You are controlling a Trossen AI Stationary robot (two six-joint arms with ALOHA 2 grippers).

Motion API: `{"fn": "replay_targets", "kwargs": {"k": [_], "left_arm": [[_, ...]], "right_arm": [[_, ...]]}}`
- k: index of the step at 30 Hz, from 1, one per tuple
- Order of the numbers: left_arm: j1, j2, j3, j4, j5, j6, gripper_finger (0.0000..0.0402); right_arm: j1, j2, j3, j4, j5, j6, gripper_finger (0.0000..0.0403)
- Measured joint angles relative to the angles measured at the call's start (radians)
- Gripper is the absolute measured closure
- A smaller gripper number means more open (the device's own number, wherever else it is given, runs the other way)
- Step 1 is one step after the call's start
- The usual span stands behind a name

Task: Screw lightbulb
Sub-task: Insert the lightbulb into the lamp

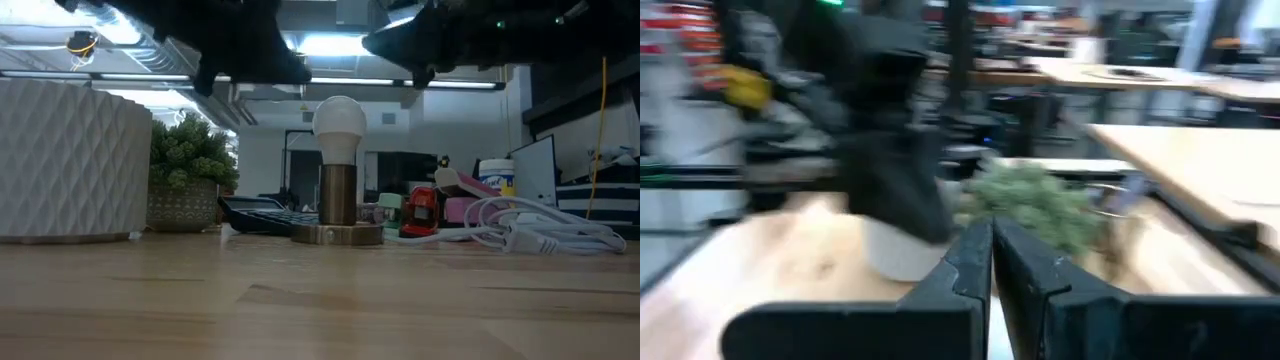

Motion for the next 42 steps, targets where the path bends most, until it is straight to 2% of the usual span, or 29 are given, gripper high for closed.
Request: {"fn": "replay_targets", "kwargs": {"k": [4,6,15,27,33,37,42], "left_arm": [[-0.008,0.003,0.000,0.021,0.116,0.007,0.0380],[-0.008,0.008,0.000,0.018,0.164,-0.001,0.0380],[0.006,0.082,0.000,0.023,0.176,-0.047,0.0380],[0.022,0.098,0.000,-0.051,0.018,-0.075,0.0380],[0.030,0.099,-0.001,-0.145,-0.075,-0.159,0.0380],[0.033,0.099,0.000,-0.141,-0.092,-0.155,0.0380],[0.026,0.094,0.000,-0.077,-0.145,-0.087,0.0380]], "right_arm": [[0.000,0.025,0.000,-0.028,0.110,0.000,0.0382],[0.000,0.054,0.000,-0.038,0.127,0.000,0.0382],[0.000,0.166,0.000,-0.015,0.119,0.038,0.0382],[-0.002,0.172,-0.001,-0.025,-0.026,0.137,0.0382],[0.004,0.174,0.000,-0.022,-0.192,0.182,0.0382],[0.002,0.174,0.000,0.044,-0.200,0.192,0.0382],[0.001,0.166,0.000,0.207,-0.195,0.183,0.0382]]}}
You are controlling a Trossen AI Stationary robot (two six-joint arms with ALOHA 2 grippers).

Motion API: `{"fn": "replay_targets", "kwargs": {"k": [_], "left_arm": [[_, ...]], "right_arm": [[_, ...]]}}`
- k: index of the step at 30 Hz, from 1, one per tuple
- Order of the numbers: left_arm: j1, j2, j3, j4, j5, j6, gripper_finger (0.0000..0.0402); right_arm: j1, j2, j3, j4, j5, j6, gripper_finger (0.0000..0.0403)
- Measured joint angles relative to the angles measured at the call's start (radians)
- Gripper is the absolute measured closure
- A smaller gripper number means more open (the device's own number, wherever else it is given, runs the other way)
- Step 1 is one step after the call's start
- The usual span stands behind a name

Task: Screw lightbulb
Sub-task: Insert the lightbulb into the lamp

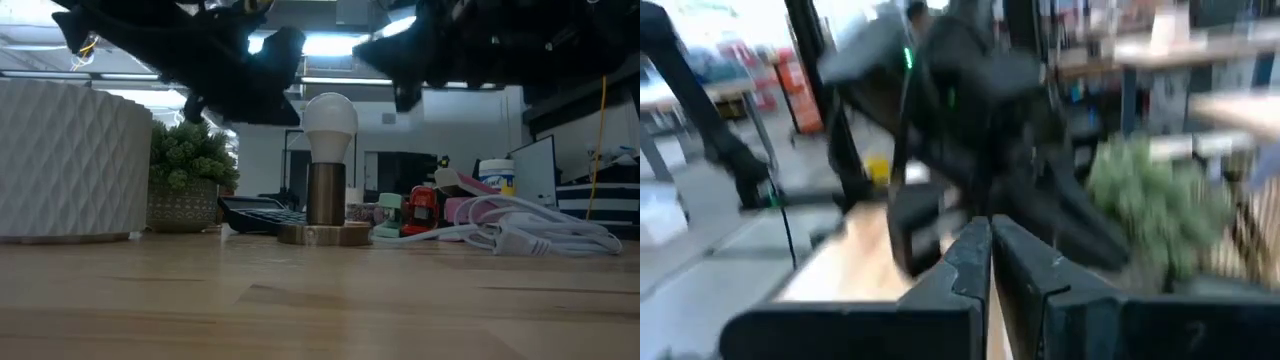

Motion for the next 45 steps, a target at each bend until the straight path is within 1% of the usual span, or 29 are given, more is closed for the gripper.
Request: {"fn": "replay_targets", "kwargs": {"k": [4,8,11,16,18,22,27,31,35,37,39,45], "left_arm": [[-0.021,-0.034,0.000,0.106,-0.004,0.138,0.0380],[-0.060,-0.073,0.001,0.170,0.008,0.213,0.0380],[-0.087,-0.079,0.001,0.186,0.050,0.200,0.0380],[-0.101,-0.049,0.001,0.181,0.182,0.115,0.0380],[-0.100,-0.033,0.001,0.180,0.198,0.084,0.0380],[-0.091,-0.007,0.001,0.176,0.198,0.058,0.0380],[-0.065,-0.002,0.001,0.168,0.190,0.069,0.0380],[-0.049,-0.002,0.001,0.126,0.190,0.030,0.0380],[-0.039,-0.001,0.001,0.061,0.189,-0.020,0.0380],[-0.033,-0.001,0.001,0.045,0.187,-0.037,0.0380],[-0.029,-0.001,0.001,0.026,0.175,-0.043,0.0380],[-0.017,-0.001,0.000,0.013,0.105,-0.040,0.0380]], "right_arm": [[0.000,-0.001,0.000,0.102,0.040,-0.027,0.0382],[-0.001,-0.001,0.001,0.084,0.132,-0.029,0.0382],[-0.001,-0.001,0.001,0.012,0.203,-0.029,0.0382],[-0.001,-0.001,0.001,-0.165,0.322,-0.034,0.0382],[-0.001,0.000,0.000,-0.227,0.345,-0.032,0.0382],[-0.001,0.000,0.000,-0.261,0.342,-0.028,0.0382],[-0.001,0.000,0.000,-0.250,0.286,-0.020,0.0382],[0.000,0.000,0.000,-0.251,0.257,0.050,0.0382],[0.000,0.000,0.000,-0.252,0.250,0.056,0.0382],[-0.001,0.000,0.000,-0.253,0.218,0.057,0.0382],[-0.002,0.000,0.000,-0.253,0.177,0.058,0.0382],[-0.001,0.003,0.000,-0.254,0.115,0.086,0.0382]]}}
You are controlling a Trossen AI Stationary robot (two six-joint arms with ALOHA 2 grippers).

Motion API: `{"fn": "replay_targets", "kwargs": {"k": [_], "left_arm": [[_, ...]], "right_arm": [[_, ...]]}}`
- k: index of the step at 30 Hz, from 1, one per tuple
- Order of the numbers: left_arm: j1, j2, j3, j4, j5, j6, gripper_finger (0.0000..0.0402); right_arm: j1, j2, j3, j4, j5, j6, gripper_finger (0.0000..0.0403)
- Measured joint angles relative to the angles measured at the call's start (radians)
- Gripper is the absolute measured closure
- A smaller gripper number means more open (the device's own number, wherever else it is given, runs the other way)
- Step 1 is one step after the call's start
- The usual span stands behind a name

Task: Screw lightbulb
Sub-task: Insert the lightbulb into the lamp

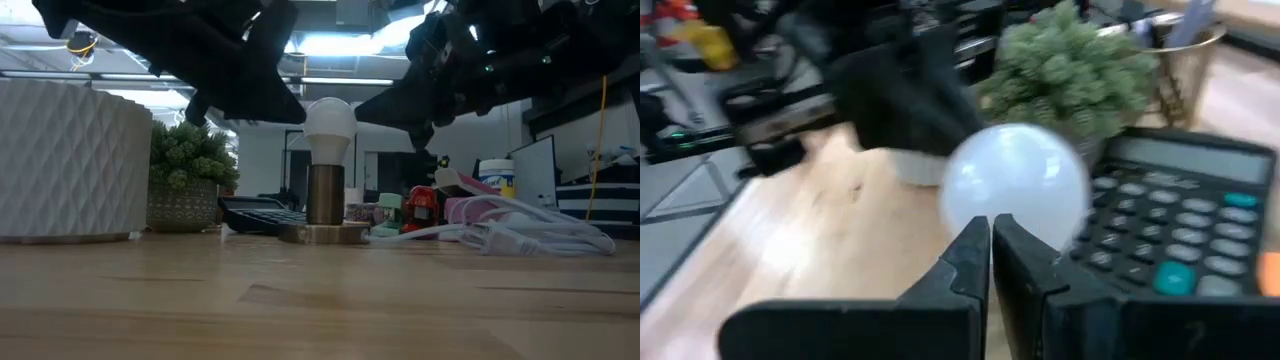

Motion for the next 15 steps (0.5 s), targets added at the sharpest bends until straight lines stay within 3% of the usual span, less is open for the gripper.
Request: {"fn": "replay_targets", "kwargs": {"k": [7,15], "left_arm": [[0.023,0.001,0.000,-0.019,-0.056,-0.005,0.0380],[0.025,-0.017,0.000,0.049,-0.141,0.106,0.0380]], "right_arm": [[0.002,0.003,0.000,0.041,-0.103,0.009,0.0382],[0.001,0.003,0.000,0.337,-0.088,-0.085,0.0382]]}}
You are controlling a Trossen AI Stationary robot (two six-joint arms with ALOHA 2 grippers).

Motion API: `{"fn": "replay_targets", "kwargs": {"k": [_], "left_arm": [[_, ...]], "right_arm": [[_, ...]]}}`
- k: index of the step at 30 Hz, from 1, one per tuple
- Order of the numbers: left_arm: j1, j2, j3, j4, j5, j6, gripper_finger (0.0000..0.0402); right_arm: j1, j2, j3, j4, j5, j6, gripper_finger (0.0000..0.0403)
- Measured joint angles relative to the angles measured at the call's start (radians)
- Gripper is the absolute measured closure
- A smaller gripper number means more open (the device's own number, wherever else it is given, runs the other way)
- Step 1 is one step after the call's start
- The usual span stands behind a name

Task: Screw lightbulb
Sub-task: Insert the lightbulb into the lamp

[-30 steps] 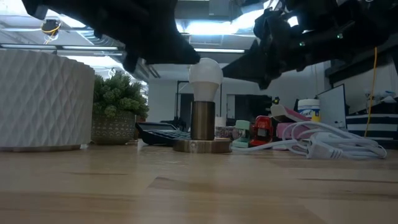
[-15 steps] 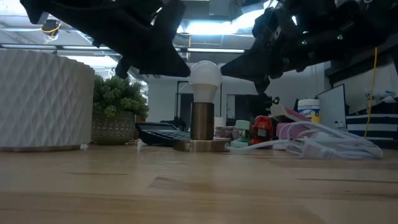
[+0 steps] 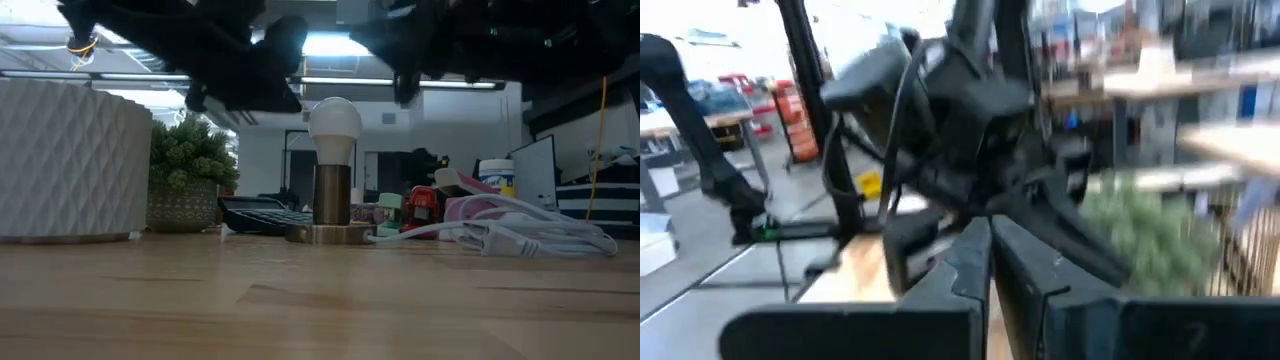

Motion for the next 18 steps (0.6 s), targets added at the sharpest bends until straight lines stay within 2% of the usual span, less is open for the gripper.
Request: {"fn": "replay_targets", "kwargs": {"k": [4,7,11,15,18], "left_arm": [[-0.026,-0.046,0.000,0.067,0.005,0.131,0.0380],[-0.047,-0.078,0.000,0.112,0.042,0.189,0.0380],[-0.060,-0.080,0.000,0.087,0.167,0.156,0.0380],[-0.052,-0.047,0.000,0.067,0.260,0.085,0.0380],[-0.045,-0.021,0.000,0.068,0.270,0.071,0.0380]], "right_arm": [[0.000,-0.001,0.000,0.031,0.058,-0.104,0.0382],[-0.001,-0.001,0.000,-0.015,0.197,-0.153,0.0382],[-0.010,-0.001,0.000,-0.135,0.356,-0.195,0.0382],[-0.042,0.019,0.000,-0.257,0.337,-0.148,0.0382],[-0.050,0.045,0.000,-0.266,0.289,-0.084,0.0382]]}}
